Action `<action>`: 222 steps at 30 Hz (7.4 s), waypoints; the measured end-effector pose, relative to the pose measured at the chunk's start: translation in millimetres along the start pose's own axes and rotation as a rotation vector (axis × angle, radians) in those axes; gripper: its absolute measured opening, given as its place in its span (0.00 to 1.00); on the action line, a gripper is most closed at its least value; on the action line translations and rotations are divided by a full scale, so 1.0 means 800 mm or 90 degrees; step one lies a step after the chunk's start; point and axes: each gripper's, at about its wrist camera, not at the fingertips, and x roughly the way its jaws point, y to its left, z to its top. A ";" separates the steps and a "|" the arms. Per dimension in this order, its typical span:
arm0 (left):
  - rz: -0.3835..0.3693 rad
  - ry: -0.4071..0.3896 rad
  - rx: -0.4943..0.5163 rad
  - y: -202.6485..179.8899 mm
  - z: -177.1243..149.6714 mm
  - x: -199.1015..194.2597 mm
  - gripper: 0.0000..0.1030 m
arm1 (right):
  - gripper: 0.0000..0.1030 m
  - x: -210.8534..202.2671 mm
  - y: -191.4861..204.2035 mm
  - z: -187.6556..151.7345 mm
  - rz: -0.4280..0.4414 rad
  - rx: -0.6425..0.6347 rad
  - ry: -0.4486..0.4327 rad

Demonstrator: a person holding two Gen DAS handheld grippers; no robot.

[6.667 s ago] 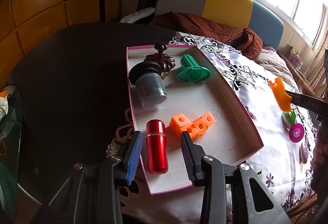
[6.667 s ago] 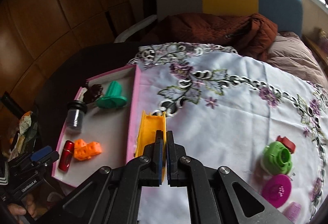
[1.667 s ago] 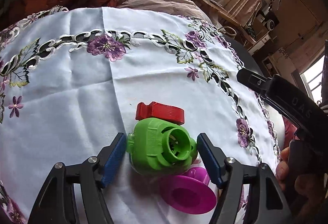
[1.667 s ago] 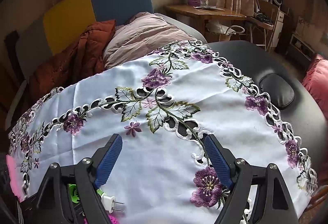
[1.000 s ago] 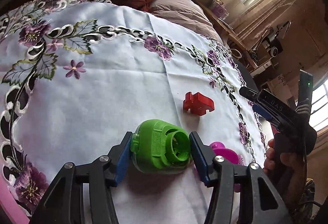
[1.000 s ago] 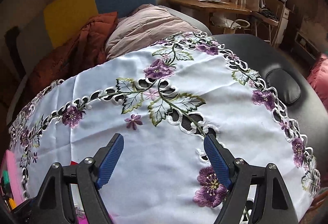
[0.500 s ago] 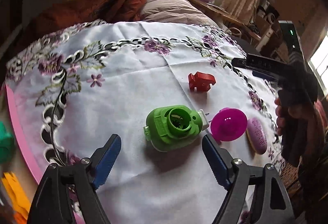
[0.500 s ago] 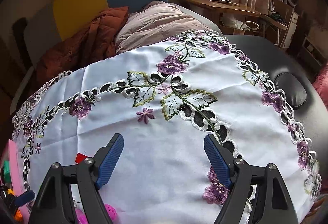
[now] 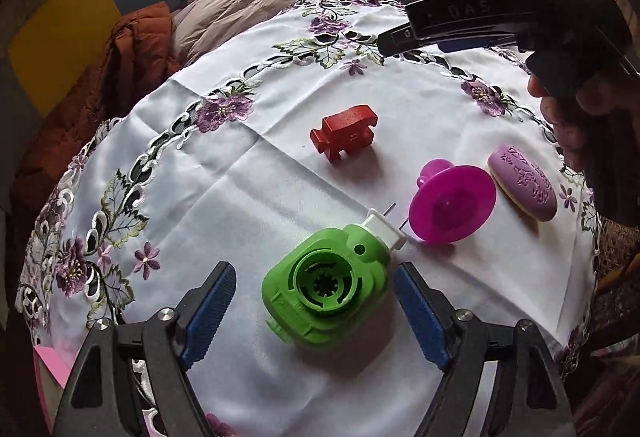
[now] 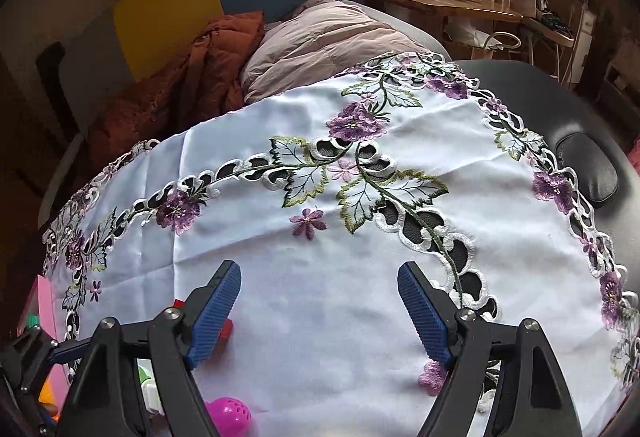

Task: Organize rigid objects
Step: 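Lift the lime-green piece with left while right grasps the red block, then carry the lime-green piece into the tray and open the left gripper, then carry the red block into the tray and open the right gripper, then move both grippers back to the magenta cup and lavender egg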

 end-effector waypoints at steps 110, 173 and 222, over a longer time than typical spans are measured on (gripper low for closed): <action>0.415 -0.127 -0.745 0.147 -0.314 -0.189 0.65 | 0.44 0.052 0.137 -0.060 0.022 -0.291 0.054; 0.497 -0.235 -0.803 0.107 -0.386 -0.321 0.72 | 0.45 -0.076 0.423 -0.280 0.357 -0.611 0.083; 0.306 -0.182 -0.529 0.028 -0.224 -0.218 0.73 | 0.76 -0.056 0.035 -0.038 0.045 -0.050 -0.040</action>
